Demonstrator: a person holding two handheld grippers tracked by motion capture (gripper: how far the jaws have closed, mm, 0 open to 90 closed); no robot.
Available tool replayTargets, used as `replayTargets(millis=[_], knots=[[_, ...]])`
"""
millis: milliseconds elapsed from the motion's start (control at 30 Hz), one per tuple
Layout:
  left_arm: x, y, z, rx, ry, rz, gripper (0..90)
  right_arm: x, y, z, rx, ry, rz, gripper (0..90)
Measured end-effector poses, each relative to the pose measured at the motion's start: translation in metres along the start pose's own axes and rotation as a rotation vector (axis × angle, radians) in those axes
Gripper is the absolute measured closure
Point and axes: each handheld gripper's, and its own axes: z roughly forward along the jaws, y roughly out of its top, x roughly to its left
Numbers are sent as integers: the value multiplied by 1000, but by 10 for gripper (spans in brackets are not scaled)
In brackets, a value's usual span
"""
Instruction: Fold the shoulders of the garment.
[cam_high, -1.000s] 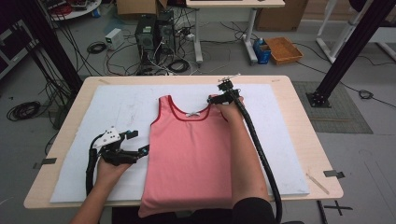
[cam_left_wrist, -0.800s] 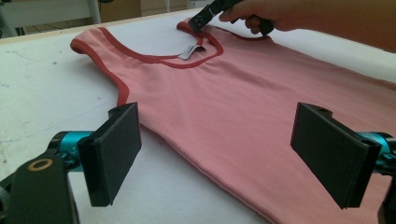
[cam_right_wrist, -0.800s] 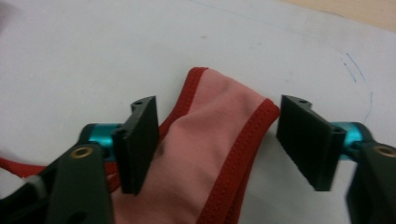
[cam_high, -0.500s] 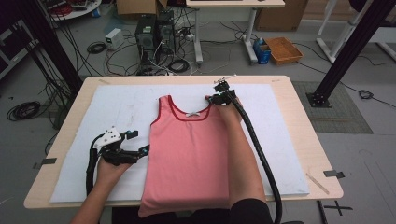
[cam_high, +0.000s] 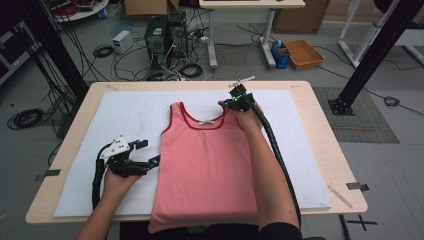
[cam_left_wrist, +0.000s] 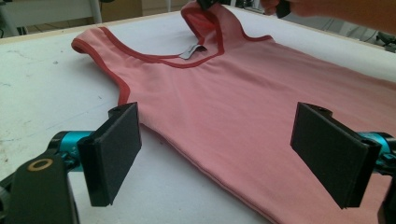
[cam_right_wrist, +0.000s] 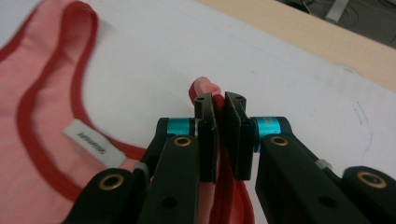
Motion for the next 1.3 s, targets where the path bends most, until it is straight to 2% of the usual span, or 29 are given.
replayTargets(millis=[133,233,267,300,467,533,633,700,767,900,967,1000,1067,1133,1200,1300], knots=[[0,0,0,1,1,-1,163,3,-1,-13,-31,13,-10,836],[0,0,0,1,3,-1,164,7,-5,-30,-58,24,-22,836],[0,0,0,1,3,-1,163,7,-5,-30,-58,24,-22,836],[0,0,0,0,4,-1,163,10,-7,-39,-77,32,-25,837],[-1,0,0,0,9,4,163,20,-18,-61,-124,62,-24,836],[-1,0,0,0,11,6,164,27,-25,-70,-144,79,-24,836],[-1,0,0,1,11,5,164,40,-39,-80,-146,100,-42,836],[-1,0,0,0,11,4,163,51,-52,-86,-151,118,-67,836],[-1,0,0,0,11,5,163,60,-67,-89,-150,134,-88,834],[-1,0,0,2,12,4,164,71,-95,-93,-117,153,-114,748],[0,0,0,3,15,2,164,72,-102,-96,-116,158,-105,701],[-1,0,0,2,16,-1,164,72,-103,-99,-126,161,-100,692],[-1,0,0,4,17,2,164,71,-102,-103,-152,139,-113,644],[-1,0,1,5,17,2,164,70,-99,-103,-165,142,-109,628],[-1,0,1,5,18,4,164,69,-94,-99,-156,140,-112,586],[-1,0,1,5,17,1,164,71,-87,-89,-141,165,-127,564]])
